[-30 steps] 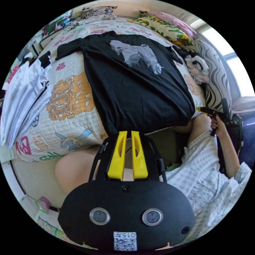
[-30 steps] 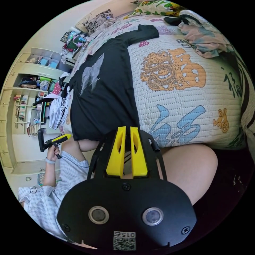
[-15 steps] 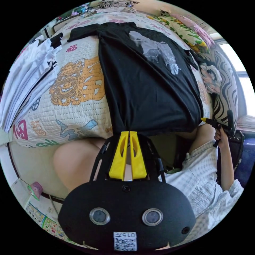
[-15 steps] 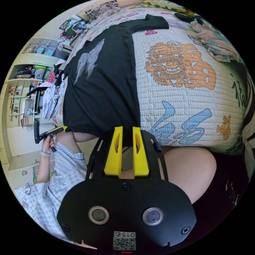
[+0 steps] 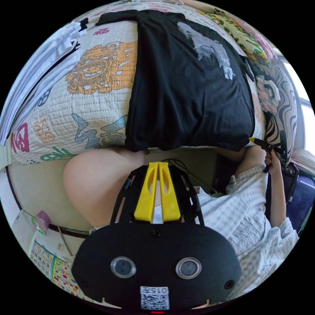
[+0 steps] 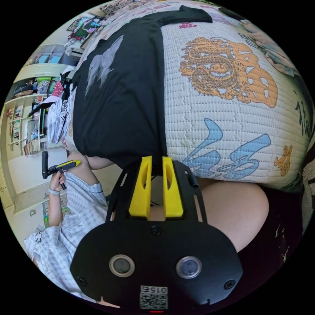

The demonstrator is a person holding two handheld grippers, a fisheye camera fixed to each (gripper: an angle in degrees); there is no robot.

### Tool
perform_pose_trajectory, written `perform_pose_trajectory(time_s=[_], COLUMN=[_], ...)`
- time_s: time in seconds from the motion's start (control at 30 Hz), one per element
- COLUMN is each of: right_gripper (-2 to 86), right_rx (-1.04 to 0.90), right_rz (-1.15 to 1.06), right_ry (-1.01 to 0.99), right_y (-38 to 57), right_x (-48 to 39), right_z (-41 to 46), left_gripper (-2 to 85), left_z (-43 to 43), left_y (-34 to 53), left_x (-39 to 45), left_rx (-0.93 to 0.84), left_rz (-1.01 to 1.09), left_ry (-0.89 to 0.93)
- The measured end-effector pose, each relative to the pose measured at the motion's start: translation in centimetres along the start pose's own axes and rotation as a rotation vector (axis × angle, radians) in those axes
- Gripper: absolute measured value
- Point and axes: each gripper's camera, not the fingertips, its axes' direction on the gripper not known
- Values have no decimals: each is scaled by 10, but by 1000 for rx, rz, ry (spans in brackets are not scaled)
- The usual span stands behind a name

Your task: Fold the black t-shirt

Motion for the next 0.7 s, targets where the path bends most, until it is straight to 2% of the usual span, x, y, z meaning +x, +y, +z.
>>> perform_pose_trajectory(time_s=[0.13, 0.2, 0.3, 0.37, 0.57, 0.7], right_gripper=[21, 5, -2, -4, -5, -1], right_rx=[-23, -23, -25, -37, -57, -91], right_rz=[-17, -27, -41, -59, -72, -87], right_ry=[22, 22, 47, 76, 95, 98], right_y=[-6, -8, -10, -11, -10, -14], right_x=[-3, -5, -10, -14, -15, -18], right_z=[1, 1, 0, -2, -7, -6], left_gripper=[37, 55, 47, 6, -8, -6], left_z=[-36, -44, -36, -22, -25, -26], left_y=[-1, -9, -33, -47, -46, -42], left_x=[-6, -7, -6, -12, -26, -28], left_rx=[176, 193, 132, 40, -6, -53], left_rz=[-45, -53, -53, -92, -115, -79], left_ry=[13, 8, -49, -87, -27, -83])
